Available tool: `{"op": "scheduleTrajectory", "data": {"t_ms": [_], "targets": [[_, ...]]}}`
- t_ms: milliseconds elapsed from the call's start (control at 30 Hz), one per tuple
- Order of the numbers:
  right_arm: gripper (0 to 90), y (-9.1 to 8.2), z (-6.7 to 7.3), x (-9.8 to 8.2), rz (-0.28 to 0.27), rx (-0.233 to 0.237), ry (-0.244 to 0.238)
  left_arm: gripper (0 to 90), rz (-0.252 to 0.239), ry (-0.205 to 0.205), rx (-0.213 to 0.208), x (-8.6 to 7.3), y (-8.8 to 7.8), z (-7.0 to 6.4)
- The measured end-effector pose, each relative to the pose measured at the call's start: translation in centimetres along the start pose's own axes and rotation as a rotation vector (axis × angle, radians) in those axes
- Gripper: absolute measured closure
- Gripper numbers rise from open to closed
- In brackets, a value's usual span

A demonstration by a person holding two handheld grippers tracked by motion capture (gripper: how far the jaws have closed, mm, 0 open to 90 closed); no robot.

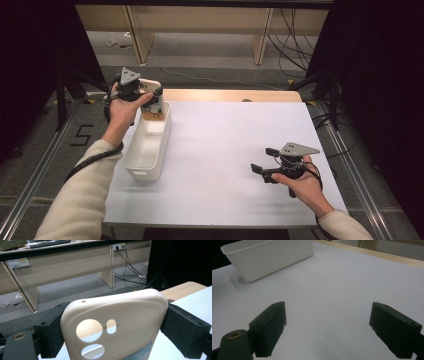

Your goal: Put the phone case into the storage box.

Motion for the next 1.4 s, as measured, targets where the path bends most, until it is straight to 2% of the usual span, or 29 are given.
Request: {"op": "scheduleTrajectory", "data": {"t_ms": [733, 1067, 1400], "targets": [[14.9, 0.0, 0.0, 0.0, -0.001, 0.001, -0.001, 12.2, 0.014, -0.011, 0.010, -0.2, 1.1, 0.3], [14.9, 0.0, 0.0, 0.0, -0.002, 0.002, -0.002, 12.2, 0.021, 0.002, 0.013, -0.1, 1.5, 0.2], [14.9, 0.0, 0.0, 0.0, 0.000, 0.002, -0.002, 12.1, 0.029, -0.001, 0.018, -0.2, 1.8, 0.3]]}}
Point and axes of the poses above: each handheld gripper's, and its own axes: y roughly forward along the jaws, x roughly out of its top, z roughly to its left, the point moved 4 cm from there along y, roughly forward along the jaws, and after that the axes turned 5 degrees about z, right-handed, at the moved point
